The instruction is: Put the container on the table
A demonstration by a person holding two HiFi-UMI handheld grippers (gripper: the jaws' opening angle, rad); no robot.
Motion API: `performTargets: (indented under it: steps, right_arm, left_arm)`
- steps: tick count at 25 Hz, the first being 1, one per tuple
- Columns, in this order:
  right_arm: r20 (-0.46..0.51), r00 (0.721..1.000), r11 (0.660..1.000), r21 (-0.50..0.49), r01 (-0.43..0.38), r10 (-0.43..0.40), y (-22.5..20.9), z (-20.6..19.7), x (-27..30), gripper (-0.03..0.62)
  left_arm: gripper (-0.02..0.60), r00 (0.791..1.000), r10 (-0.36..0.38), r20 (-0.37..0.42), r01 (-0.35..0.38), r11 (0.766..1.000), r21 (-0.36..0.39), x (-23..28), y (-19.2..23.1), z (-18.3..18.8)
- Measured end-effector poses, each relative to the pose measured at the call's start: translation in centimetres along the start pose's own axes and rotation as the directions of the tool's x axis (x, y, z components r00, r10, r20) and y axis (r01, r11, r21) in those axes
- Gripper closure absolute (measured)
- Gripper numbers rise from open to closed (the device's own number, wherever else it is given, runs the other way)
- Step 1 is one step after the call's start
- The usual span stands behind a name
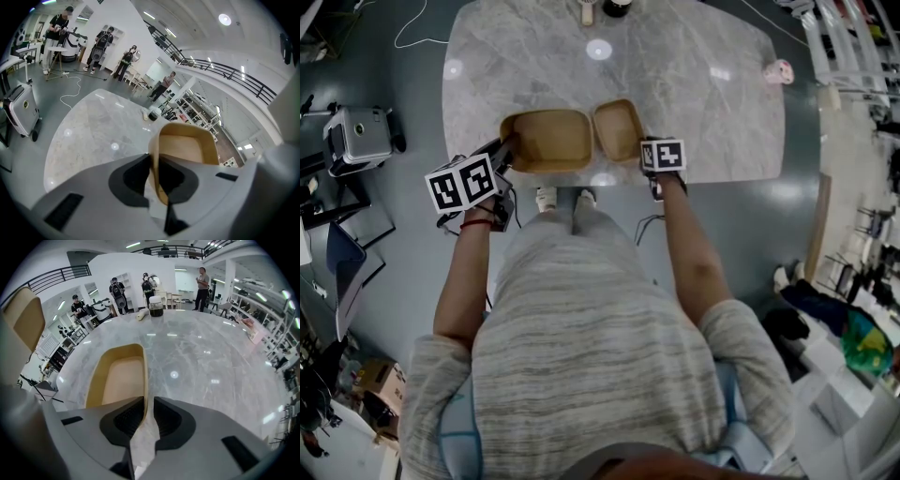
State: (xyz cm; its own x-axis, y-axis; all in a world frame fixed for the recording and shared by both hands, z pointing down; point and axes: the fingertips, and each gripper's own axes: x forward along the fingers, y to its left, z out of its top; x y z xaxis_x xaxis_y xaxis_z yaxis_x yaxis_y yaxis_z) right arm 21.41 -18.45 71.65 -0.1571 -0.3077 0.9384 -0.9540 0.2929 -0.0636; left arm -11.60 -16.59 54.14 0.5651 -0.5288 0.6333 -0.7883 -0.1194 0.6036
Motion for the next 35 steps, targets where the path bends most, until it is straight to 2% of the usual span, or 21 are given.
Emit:
performTargets:
  steps: [8, 18, 24, 35]
  right_arm:
    - [0.097, 0.995, 1.000, 0.017, -0.009, 0.008, -0.1, 1.7, -2.6, 0.551]
    - [0.250, 0.967, 0.997, 0.044, -0.061, 0.048, 1.1, 3.7, -7.4, 0.551]
    - [0.346, 0.932, 0.991, 0.043, -0.127, 0.104, 2.9, 5.0, -10.4, 0.551]
    - [0.470, 0.865, 0.982, -0.013, -0.190, 0.174, 6.0, 6.3, -14.7, 0.551]
  left_arm:
    - [0.551, 1.000, 0.013, -0.011, -0.013, 1.000, 0.001, 0.4, 0.6, -0.1]
    - [0.551, 1.000, 0.017, -0.019, -0.017, 1.000, 0.001, 0.9, 0.7, -0.1]
    - [0.551, 1.000, 0.019, -0.022, -0.019, 1.000, 0.000, 1.1, 0.8, -0.1]
    - [0.551, 0.999, 0.028, -0.037, -0.028, 1.000, -0.004, 1.9, 1.0, -0.3]
